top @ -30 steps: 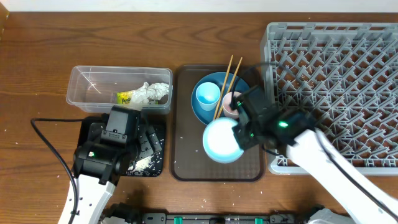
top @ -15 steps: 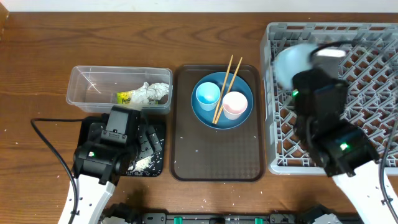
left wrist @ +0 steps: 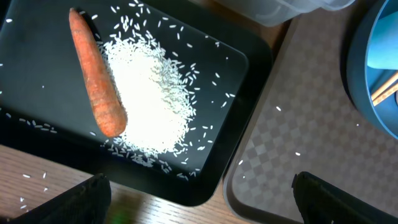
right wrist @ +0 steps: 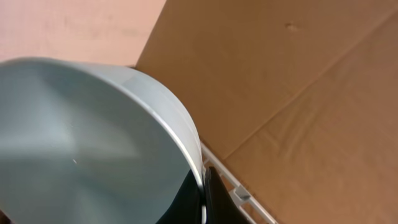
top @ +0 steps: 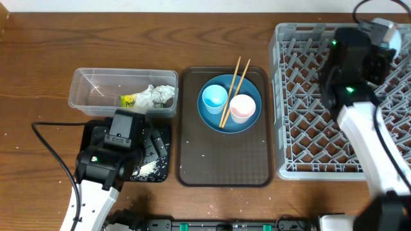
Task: Sort waste into correct bins and load items into the dishwasher rack
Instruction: 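Lift the bowl with the right gripper and carry it into the dish rack, then set the bowl upright in the rack and open the right gripper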
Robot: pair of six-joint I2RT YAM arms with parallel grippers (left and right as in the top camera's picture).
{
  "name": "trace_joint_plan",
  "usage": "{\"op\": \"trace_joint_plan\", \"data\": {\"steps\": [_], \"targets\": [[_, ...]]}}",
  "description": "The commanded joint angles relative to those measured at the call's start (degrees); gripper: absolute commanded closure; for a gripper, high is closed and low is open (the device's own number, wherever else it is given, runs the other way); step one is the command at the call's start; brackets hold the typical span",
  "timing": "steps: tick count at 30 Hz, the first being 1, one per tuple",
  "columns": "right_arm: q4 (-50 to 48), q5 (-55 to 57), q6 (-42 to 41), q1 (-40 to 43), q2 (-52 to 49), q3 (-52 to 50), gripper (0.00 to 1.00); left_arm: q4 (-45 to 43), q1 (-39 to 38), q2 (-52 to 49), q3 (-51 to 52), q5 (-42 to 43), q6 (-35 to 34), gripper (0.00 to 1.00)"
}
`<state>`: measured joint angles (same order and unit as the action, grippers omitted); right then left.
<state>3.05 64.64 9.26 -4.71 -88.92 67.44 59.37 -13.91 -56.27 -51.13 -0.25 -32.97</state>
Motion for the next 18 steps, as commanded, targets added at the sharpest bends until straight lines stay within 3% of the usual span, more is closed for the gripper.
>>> {"op": "trace_joint_plan", "data": {"steps": [1,18], "targets": [[-4.04,1.40,6.23,-0.07,-5.25,0.26,0.99,0.17,0.24,-0.22,-0.31,-0.66,0.17,0.04],[-24.63,4.59,23.65,-1.31,-23.67,0.28,0.98,0.17,0.24,-0.22,-0.31,-0.66,0.17,0.04]]}}
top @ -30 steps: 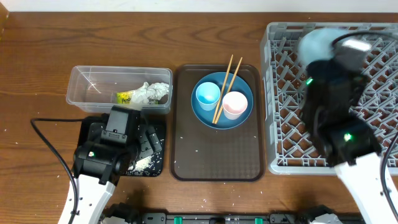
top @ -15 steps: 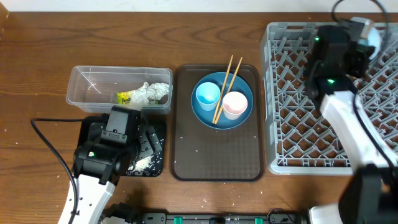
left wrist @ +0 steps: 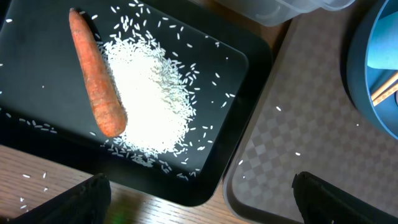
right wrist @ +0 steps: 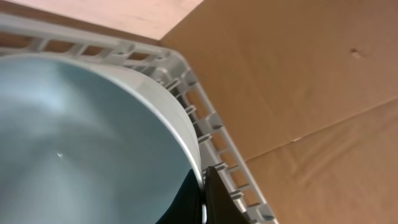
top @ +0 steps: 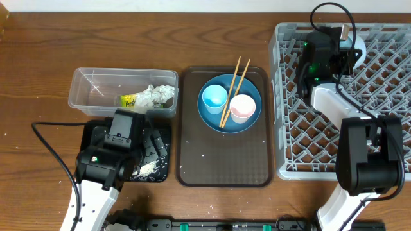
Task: Sort waste into correct bins and load items into the dishwasher rack
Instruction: 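Set the bowl upright in the rack and open the right gripper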
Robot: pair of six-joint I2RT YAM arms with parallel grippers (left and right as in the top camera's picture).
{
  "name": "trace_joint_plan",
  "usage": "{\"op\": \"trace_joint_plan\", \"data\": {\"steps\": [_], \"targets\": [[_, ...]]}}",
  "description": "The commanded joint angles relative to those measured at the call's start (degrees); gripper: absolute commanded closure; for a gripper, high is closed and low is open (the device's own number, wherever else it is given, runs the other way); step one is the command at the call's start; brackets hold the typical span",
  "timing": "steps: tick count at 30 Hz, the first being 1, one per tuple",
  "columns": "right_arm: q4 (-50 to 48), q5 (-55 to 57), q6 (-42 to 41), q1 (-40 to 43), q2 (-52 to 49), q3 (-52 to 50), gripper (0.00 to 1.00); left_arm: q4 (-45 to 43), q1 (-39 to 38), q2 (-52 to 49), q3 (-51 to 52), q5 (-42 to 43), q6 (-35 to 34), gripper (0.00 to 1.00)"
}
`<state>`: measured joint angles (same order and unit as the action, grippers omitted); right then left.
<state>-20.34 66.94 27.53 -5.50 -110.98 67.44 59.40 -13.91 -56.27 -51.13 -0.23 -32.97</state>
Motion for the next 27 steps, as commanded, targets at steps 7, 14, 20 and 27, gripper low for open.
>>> {"op": "trace_joint_plan", "data": {"steps": [7,14,20,27], "targets": [[-0.96,4.85,6.86,-0.96,-4.07,0.28,0.99,0.15,0.24,-0.22,-0.31,-0.68,0.17,0.04],[-0.28,4.85,9.09,-5.57,-4.22,0.28,0.99,0.15,0.24,-0.22,-0.31,-0.68,0.17,0.04],[0.02,4.87,9.88,-9.29,-4.22,0.28,0.76,0.15,0.24,-0.22,-0.31,-0.68,0.17,0.04],[-0.26,5.05,16.00,-12.22,-4.20,0.28,0.29,0.15,0.24,-0.22,-0.31,-0.68,0.17,0.04]]}}
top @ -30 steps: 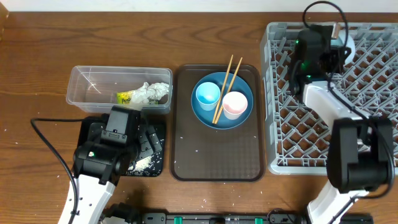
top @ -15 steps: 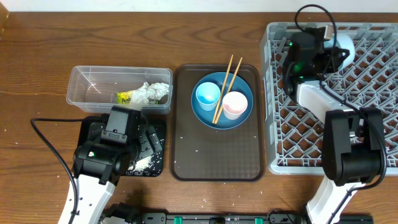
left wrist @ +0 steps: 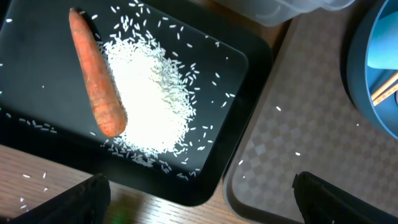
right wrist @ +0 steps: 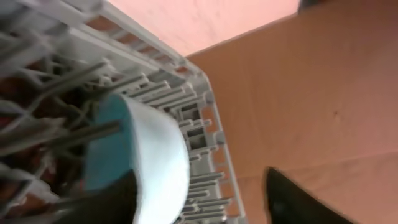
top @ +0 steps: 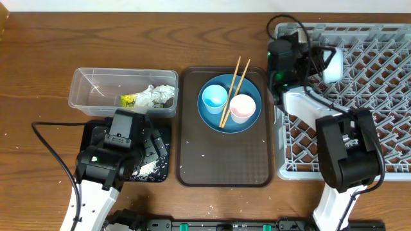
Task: Sort waste into correct bins and load items into the dishwasher rack
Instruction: 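Set the bowl upright in the rack and open the right gripper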
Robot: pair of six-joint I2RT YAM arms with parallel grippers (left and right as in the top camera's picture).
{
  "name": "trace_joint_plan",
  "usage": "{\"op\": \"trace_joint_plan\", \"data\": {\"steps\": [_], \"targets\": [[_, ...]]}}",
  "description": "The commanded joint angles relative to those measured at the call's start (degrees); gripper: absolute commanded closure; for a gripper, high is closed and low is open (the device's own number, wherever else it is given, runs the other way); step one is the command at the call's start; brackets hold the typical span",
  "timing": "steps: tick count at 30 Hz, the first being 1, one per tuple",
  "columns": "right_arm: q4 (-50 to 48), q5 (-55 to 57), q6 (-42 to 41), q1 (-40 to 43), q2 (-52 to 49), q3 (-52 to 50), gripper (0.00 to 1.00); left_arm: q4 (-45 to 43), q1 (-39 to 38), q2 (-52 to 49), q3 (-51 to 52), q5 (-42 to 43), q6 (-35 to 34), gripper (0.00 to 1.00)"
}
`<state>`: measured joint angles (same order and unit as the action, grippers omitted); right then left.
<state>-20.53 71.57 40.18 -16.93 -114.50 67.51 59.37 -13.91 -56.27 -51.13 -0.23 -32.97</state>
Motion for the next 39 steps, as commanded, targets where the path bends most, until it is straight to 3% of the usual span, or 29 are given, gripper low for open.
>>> {"op": "trace_joint_plan", "data": {"steps": [1,7,21,25,29,32,39], "targets": [[-0.07,0.44,3.41,-0.98,-0.68,0.22,0.27,0.17,0.24,-0.22,-0.31,-0.68,0.17,0.04],[-0.04,2.16,3.41,-2.16,-0.35,0.22,0.21,0.17,0.24,-0.22,-0.31,-0.68,0.17,0.04],[3.89,-1.40,3.23,-5.57,9.81,0.22,0.21,0.17,0.24,-0.22,-0.31,-0.68,0.17,0.04],[12.35,-6.71,-4.17,-6.10,15.19,0.22,0.20,0.17,0.24,-0.22,-0.31,-0.68,0.17,0.04],[27.58,-21.81,-15.67,-5.92,20.96,0.22,0.20,0.17,0.24,-0.22,-0.31,-0.68,0.17,0.04],[35.17,-32.26,-25.79,-4.76,24.63,0.22,0.26,0.17,0.24,-0.22,-0.31,-0.68,0.17,0.04],[40.33,-51.54,-39.41,-1.70,29.14,0.22,0.31,0.17,0.24,-0.22,-0.31,-0.68,0.17,0.04]]}}
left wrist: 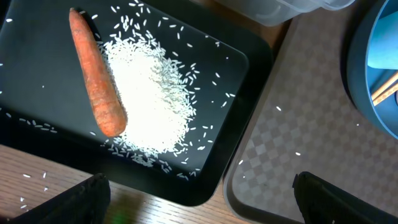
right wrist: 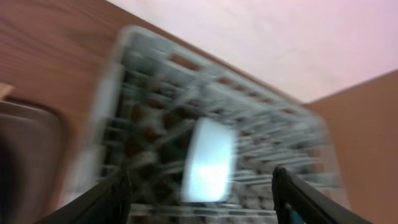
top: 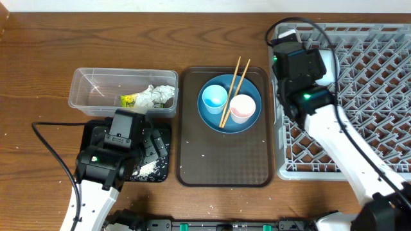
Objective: Sort waste into correct bins and load items into the dishwasher rack
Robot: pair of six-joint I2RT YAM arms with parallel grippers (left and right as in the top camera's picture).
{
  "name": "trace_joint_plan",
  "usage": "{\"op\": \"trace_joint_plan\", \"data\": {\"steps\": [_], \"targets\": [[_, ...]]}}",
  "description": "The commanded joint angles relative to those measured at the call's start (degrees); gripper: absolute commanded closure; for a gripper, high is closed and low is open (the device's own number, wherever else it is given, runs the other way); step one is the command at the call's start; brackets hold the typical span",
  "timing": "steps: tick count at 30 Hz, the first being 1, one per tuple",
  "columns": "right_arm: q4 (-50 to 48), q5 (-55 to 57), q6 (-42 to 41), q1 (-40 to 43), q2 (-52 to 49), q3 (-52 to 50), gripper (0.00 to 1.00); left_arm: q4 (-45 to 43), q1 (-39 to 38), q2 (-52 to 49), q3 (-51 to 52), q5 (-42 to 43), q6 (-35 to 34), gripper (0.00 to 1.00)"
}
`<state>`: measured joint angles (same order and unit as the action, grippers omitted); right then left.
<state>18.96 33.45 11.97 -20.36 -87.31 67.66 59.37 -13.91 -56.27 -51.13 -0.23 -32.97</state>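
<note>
A pale bowl (top: 331,64) stands on edge among the tines at the far left of the grey dishwasher rack (top: 385,128). In the blurred right wrist view the bowl (right wrist: 208,162) sits ahead of my right gripper (right wrist: 200,205), which is open, empty and apart from it. A blue plate (top: 229,102) on the brown tray (top: 225,160) holds a blue cup (top: 214,98), a pink cup (top: 243,107) and chopsticks (top: 234,86). My left gripper (left wrist: 199,208) hangs open over the black tray (left wrist: 37,143) with a carrot (left wrist: 94,87) and rice (left wrist: 149,102).
A clear bin (top: 96,90) behind the black tray holds crumpled paper waste (top: 151,96). Loose rice grains lie on the brown tray (left wrist: 298,143) and on the wood. The right arm (top: 334,135) lies across the rack's left half.
My right gripper, open close beside the bowl in the rack, has drawn back; the bowl stays standing among the tines. The left arm has not moved.
My right gripper was shut on the bowl's rim over the rack. Then it held the bowl near the rack's far edge. Then the bowl stood between the tines with the gripper open beside it. Now the gripper is farther back.
</note>
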Motion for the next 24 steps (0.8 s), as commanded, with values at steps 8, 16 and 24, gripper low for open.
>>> {"op": "trace_joint_plan", "data": {"steps": [8,16,24], "targets": [[9.94,-41.55,-32.11,2.25,2.47,0.07,0.60,0.17,0.24,-0.22,-0.31,-0.68,0.17,0.04],[21.86,-48.48,-32.28,0.92,2.71,0.07,0.89,0.17,0.24,-0.22,-0.31,-0.68,0.17,0.04],[26.75,-48.17,-26.40,1.49,7.52,0.07,0.83,0.17,0.24,-0.22,-0.31,-0.68,0.17,0.04]]}}
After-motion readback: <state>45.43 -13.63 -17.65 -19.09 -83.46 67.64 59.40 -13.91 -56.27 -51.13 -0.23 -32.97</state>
